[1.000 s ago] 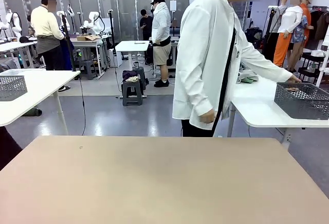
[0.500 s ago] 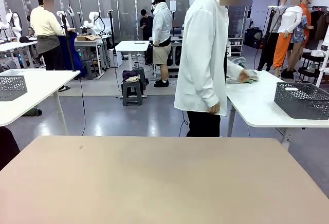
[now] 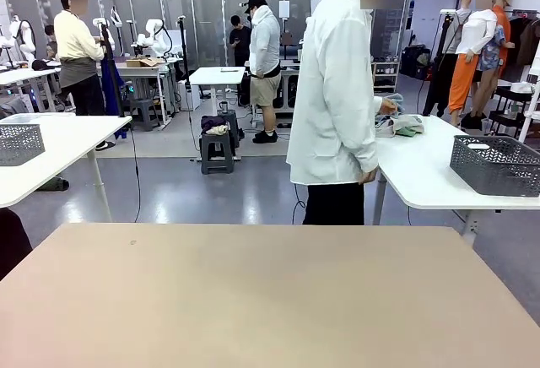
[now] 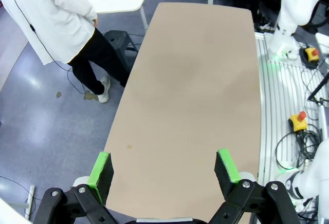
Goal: Fold the towels and place them in the basket.
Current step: When a person lays out a Towel with hook on the table, fold it in half twice.
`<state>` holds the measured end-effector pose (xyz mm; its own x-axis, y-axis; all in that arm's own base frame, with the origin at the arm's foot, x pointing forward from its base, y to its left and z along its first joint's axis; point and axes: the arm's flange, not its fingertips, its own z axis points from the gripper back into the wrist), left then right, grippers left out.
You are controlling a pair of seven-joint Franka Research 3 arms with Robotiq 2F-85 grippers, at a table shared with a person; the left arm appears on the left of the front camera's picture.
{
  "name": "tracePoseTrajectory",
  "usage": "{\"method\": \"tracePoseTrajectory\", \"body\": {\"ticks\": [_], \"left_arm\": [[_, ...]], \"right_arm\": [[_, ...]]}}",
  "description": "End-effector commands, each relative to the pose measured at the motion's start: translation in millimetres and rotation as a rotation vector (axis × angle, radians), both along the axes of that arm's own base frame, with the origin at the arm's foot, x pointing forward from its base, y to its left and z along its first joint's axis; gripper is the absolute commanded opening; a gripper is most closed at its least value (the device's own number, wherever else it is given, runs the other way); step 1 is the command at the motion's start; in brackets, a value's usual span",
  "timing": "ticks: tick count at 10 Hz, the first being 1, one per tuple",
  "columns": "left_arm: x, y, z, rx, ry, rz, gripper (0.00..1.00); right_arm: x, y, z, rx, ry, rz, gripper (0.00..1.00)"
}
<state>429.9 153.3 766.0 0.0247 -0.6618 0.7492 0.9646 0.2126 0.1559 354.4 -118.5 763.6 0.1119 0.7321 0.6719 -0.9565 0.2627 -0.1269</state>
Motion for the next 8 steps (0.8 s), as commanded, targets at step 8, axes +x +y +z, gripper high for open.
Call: {"method": "tracePoseTrajectory", "body": {"ticks": [8], "left_arm": [[-4,-12,21,0.08,-0.053,0.019,1.0]], "right_arm": [[-1,1,1,0.007,-0.002,0.006,1.0]]}}
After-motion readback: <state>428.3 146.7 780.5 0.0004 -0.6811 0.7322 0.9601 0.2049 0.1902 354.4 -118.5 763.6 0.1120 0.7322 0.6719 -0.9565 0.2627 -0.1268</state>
